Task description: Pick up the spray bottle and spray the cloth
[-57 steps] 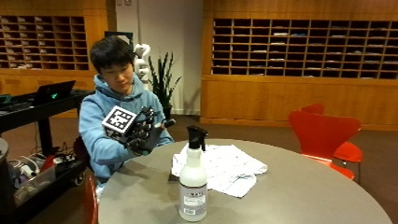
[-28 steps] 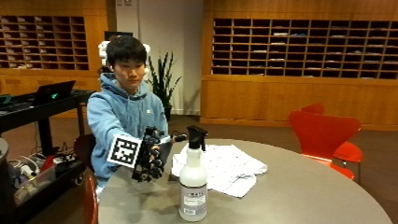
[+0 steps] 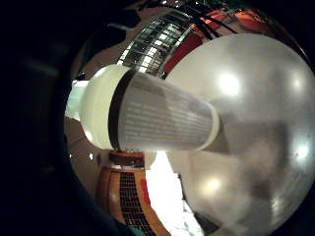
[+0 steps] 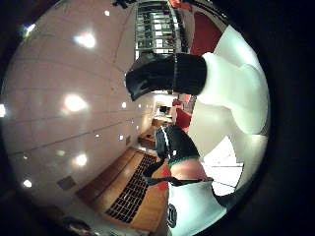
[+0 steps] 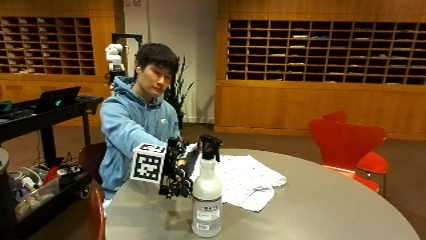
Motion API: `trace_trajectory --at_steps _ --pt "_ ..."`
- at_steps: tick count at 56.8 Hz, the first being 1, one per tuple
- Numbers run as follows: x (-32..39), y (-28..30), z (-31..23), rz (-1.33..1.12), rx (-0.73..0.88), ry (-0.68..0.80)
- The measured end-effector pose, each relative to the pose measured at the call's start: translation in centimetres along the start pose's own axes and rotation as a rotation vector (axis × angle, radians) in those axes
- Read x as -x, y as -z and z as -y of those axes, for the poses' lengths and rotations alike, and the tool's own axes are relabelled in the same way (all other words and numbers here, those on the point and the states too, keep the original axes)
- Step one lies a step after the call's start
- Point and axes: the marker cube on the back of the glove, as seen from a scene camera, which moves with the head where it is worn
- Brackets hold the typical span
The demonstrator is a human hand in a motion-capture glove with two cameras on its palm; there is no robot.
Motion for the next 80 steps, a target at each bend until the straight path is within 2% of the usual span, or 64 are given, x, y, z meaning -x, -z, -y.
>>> trace_trajectory --at_steps 10,23,42,51,60,64,71,80 --pt "1.2 -1.7 1.1 -0.056 -0.001 -0.018" --pt "3.0 -3.6 4.1 -0.070 -0.104 -0.083" --pt "3.1 -5.6 5.3 -0.106 -0.066 0.096" --pt "4.8 -6.7 5.3 -0.236 0.100 0.150" --pt "8.2 -7.1 4.4 -0.455 0.393 0.273" --pt "9.9 -7.1 3.7 -0.617 0.515 0.339" --pt "12.3 -7.3 2.0 -0.951 0.639 0.467" --pt "13.5 -7.8 -1.3 -1.348 0.781 0.538"
